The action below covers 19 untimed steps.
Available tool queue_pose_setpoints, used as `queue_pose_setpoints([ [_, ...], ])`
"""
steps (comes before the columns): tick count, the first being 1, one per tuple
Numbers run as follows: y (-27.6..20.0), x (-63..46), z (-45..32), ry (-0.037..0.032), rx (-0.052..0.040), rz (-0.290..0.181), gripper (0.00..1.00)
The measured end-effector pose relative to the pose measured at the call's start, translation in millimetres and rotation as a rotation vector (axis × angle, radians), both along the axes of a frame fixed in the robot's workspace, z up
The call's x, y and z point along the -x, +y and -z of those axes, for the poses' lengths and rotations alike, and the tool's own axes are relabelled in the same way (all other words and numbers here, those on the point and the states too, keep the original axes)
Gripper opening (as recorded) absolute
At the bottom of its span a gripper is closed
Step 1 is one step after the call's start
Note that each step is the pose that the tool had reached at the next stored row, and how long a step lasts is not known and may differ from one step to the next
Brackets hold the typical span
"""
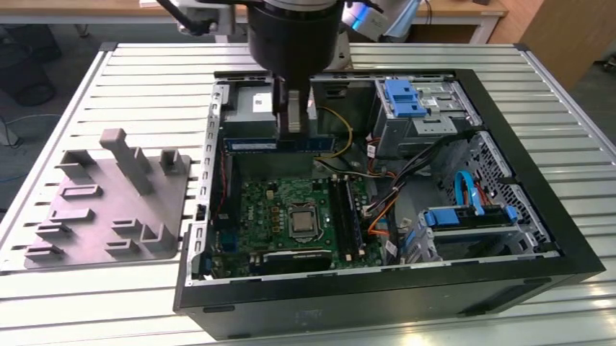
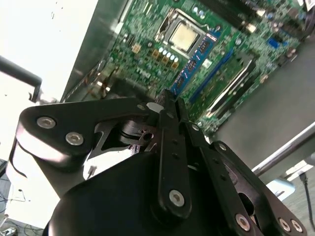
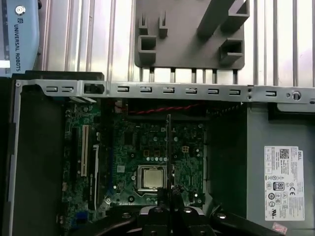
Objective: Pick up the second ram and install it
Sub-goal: 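Pick up the second ram and move it above second insertion slot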
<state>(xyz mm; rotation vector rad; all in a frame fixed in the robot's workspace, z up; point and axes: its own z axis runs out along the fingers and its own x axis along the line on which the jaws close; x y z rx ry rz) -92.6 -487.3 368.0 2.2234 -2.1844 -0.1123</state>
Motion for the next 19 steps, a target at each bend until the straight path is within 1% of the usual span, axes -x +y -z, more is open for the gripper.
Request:
queue_pose_setpoints([
  [11, 0.0, -29.2, 19.9, 0.0017, 0.0001, 0.000, 0.14],
  [19, 0.0, -41.2, 34.4, 0.0028, 0.0001, 0.000, 0.14],
])
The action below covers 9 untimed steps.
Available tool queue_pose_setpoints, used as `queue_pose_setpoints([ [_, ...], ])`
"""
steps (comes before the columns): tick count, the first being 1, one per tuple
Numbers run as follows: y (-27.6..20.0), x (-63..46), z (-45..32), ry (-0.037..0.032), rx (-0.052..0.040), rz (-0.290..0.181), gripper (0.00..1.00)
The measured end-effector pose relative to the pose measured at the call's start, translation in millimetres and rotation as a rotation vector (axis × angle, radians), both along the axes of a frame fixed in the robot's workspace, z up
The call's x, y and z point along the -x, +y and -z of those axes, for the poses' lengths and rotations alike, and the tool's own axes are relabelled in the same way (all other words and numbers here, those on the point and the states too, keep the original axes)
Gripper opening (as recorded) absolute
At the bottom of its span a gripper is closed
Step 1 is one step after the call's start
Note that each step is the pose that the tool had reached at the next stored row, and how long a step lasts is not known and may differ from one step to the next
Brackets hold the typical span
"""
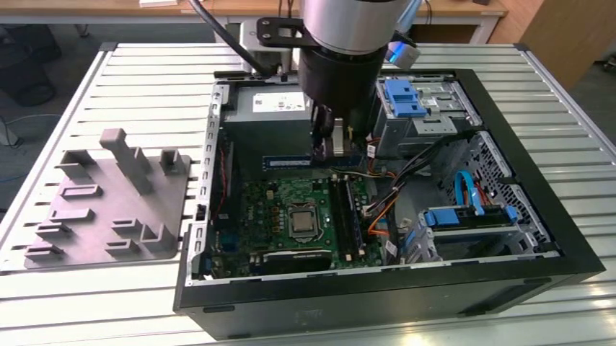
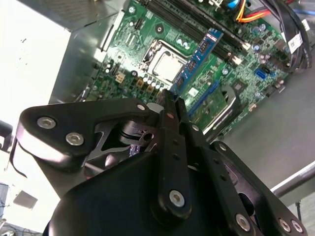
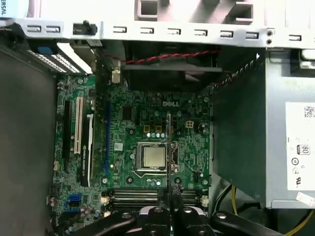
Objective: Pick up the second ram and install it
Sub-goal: 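Pick up the second ram and move it above second insertion slot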
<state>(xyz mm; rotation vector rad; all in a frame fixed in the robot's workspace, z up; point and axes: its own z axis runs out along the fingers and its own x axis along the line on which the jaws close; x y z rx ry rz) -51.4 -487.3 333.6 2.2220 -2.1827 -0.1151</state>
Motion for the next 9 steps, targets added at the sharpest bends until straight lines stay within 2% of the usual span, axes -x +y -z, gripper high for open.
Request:
queue_pose_setpoints([
  [9, 0.0, -13.0, 16.4, 0.0014, -0.0001, 0.000, 0.14],
])
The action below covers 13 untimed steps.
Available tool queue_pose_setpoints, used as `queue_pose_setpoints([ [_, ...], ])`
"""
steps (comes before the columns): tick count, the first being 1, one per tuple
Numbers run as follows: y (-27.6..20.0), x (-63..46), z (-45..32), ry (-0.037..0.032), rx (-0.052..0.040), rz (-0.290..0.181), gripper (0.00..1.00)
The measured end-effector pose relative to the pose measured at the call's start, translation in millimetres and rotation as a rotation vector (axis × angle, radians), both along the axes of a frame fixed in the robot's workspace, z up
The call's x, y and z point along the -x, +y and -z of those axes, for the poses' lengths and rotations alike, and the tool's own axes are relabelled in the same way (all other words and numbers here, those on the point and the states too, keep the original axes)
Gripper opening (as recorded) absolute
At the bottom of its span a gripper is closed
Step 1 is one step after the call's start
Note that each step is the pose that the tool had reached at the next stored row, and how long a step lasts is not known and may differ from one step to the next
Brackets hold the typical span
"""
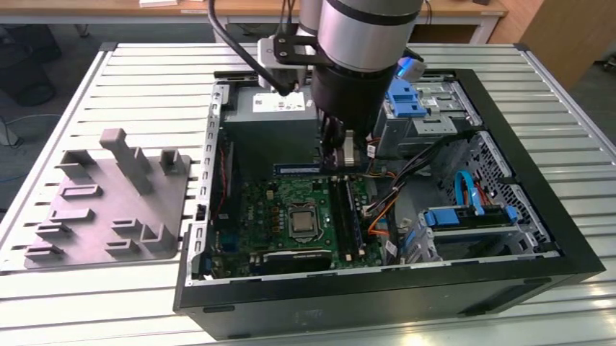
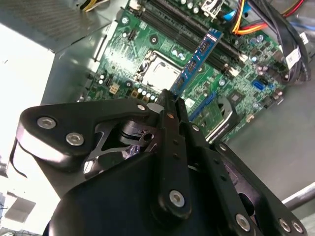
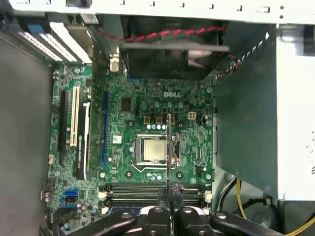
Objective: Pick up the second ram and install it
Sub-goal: 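Pick up the second ram and move it above second insertion slot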
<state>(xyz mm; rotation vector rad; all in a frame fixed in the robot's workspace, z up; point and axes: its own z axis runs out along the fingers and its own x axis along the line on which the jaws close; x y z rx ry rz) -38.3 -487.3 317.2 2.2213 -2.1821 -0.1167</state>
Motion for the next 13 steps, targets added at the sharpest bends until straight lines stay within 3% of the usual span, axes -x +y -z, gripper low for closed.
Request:
queue_pose_setpoints([
  [4, -0.6, -3.7, 7.0, 0.0007, 0.0000, 0.000, 0.14],
  [9, -12.8, -3.7, 10.5, 0.0007, 0.0000, 0.000, 0.14],
  [13, -15.3, -3.7, 17.5, 0.0008, 0.0000, 0.000, 0.14],
])
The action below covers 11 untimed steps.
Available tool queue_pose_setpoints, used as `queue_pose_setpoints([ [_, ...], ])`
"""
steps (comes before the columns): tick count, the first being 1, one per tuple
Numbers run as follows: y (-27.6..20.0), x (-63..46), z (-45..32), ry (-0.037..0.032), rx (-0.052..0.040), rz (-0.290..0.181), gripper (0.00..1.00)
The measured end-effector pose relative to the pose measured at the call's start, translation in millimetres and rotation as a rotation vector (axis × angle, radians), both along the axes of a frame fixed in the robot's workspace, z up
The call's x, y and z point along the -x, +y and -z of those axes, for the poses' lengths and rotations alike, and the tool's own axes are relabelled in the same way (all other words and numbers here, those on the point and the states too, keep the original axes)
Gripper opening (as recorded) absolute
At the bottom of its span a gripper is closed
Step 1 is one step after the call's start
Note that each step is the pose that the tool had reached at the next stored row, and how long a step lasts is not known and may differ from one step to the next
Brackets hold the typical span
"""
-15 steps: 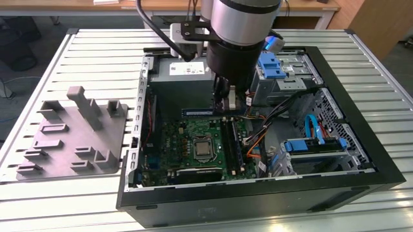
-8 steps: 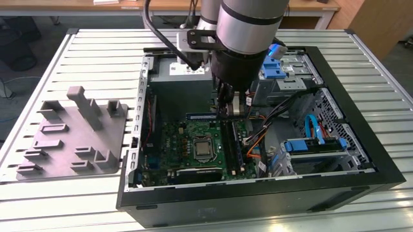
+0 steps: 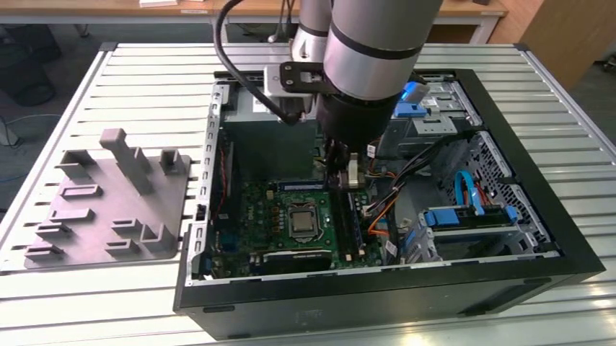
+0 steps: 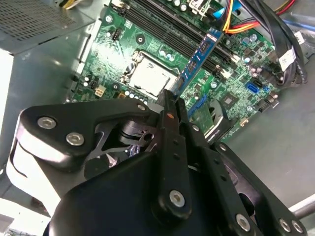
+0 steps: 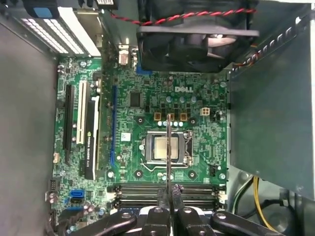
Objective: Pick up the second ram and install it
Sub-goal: 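Pick up the second ram and move it above second insertion slot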
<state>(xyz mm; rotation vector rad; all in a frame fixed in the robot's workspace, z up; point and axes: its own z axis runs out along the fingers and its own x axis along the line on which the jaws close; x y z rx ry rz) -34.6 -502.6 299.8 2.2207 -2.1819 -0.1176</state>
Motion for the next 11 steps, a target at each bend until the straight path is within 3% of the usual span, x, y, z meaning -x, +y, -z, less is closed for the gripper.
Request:
queue_pose_setpoints([
  [8, 0.0, -0.6, 14.3, 0.0004, 0.0000, 0.000, 0.14],
  [11, 0.0, -0.7, 15.0, 0.0004, 0.0001, 0.000, 0.14],
])
